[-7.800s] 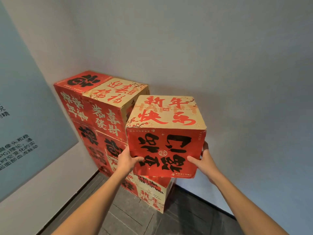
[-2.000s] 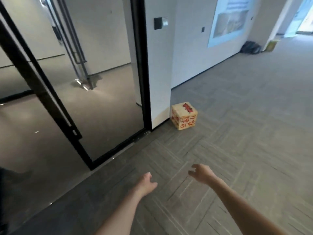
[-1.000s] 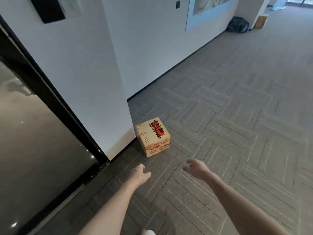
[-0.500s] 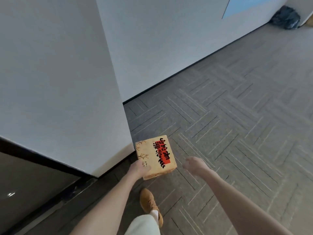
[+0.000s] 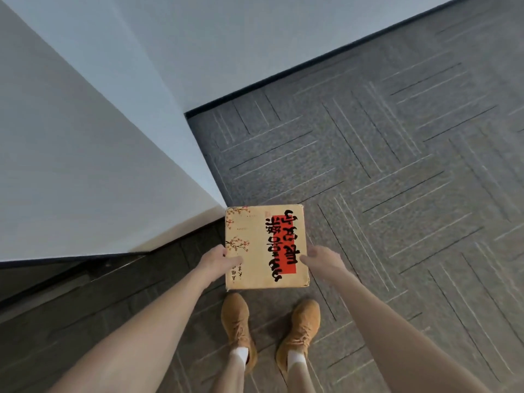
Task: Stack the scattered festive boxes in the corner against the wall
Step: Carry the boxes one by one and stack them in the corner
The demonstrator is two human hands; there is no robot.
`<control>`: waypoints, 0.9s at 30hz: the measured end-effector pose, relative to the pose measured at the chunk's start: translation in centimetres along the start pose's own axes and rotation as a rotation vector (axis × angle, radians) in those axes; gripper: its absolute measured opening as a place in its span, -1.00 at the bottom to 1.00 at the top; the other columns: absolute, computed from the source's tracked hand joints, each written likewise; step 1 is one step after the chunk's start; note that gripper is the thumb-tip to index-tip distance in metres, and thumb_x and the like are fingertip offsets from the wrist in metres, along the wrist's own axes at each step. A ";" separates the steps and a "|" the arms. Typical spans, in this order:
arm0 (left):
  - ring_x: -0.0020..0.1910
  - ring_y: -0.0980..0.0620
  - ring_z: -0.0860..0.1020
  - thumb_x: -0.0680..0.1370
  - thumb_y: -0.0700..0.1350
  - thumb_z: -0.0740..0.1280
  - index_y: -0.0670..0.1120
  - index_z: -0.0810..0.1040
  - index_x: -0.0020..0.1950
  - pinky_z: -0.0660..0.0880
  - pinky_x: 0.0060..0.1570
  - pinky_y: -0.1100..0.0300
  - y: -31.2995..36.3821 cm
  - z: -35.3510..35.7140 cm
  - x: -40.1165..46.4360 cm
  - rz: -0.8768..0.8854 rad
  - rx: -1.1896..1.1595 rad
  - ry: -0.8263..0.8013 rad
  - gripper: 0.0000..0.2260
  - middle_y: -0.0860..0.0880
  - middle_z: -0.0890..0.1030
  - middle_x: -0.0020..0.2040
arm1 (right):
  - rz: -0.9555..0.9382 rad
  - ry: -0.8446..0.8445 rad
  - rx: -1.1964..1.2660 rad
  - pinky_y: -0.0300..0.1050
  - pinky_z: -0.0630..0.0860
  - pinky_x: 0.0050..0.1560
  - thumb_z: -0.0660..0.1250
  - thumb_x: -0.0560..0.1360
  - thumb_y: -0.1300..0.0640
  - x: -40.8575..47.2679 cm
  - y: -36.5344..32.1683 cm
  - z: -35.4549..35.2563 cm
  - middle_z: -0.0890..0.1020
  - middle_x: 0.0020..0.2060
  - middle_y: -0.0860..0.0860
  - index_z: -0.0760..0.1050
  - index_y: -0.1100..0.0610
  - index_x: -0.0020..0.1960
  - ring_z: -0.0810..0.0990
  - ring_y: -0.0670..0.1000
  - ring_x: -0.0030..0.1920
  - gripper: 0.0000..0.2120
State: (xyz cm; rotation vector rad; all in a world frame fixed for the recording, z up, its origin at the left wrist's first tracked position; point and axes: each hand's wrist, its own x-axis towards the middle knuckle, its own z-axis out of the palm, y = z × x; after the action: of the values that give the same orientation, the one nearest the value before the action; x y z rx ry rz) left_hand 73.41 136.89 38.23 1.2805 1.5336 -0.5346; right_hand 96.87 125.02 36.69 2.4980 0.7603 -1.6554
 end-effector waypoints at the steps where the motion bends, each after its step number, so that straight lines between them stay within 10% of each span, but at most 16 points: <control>1: 0.03 0.05 0.44 0.55 0.03 0.41 -0.08 0.41 0.30 0.45 -0.07 0.13 -0.4 1.0 2.3 -0.025 -0.024 -0.005 -0.61 -0.07 0.53 0.31 | -0.002 -0.022 -0.007 -0.23 0.44 -0.27 0.26 0.56 -0.12 2.2 0.5 0.4 0.62 0.00 0.00 0.52 0.12 0.27 0.57 -0.06 -0.11 -0.59; 5: 0.08 0.00 0.51 0.47 0.05 0.50 -0.04 0.37 0.19 0.49 -0.06 0.07 -3.1 4.6 11.0 -0.102 -0.122 0.042 -0.57 -0.05 0.57 0.25 | 0.045 -0.050 0.002 -0.19 0.37 -0.39 0.32 0.51 -0.21 10.8 2.9 2.6 0.59 -0.03 0.02 0.46 0.18 0.25 0.54 -0.04 -0.18 -0.48; 12: 0.17 -0.04 0.51 0.35 0.09 0.59 -0.03 0.40 0.32 0.41 -0.02 -0.03 -7.1 8.0 20.4 -0.192 -0.302 0.060 -0.36 0.00 0.56 0.19 | 0.111 -0.096 0.227 0.15 0.51 0.15 0.52 0.36 -0.23 20.1 5.2 6.3 0.44 0.40 0.05 0.10 0.03 0.54 0.46 0.18 0.36 -0.06; 19: 0.15 -0.06 0.56 0.19 0.07 0.67 0.11 0.48 0.28 0.47 0.12 -0.19 -9.4 8.5 24.0 -0.183 -0.502 -0.010 -0.29 0.03 0.65 0.13 | 0.061 -0.145 0.457 0.44 0.57 -0.11 0.67 -0.02 -0.28 25.0 7.5 9.1 0.65 0.12 -0.10 0.32 -0.24 0.30 0.65 0.14 0.12 -0.03; 27: 0.06 0.03 0.57 0.34 0.01 0.60 0.06 0.52 0.21 0.44 -0.20 0.11 -6.9 8.0 20.4 -0.120 -0.522 -0.071 -0.50 0.04 0.65 0.09 | 0.111 -0.113 0.441 0.42 0.54 0.05 0.61 0.28 -0.05 20.2 5.9 6.1 0.64 0.11 -0.01 0.36 -0.12 0.28 0.61 0.18 0.14 -0.33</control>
State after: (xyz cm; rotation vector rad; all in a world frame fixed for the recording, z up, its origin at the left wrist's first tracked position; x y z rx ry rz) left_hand 72.29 137.20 15.30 0.7660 1.5631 -0.2253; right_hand 100.35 125.45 15.03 2.6179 0.2584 -2.0896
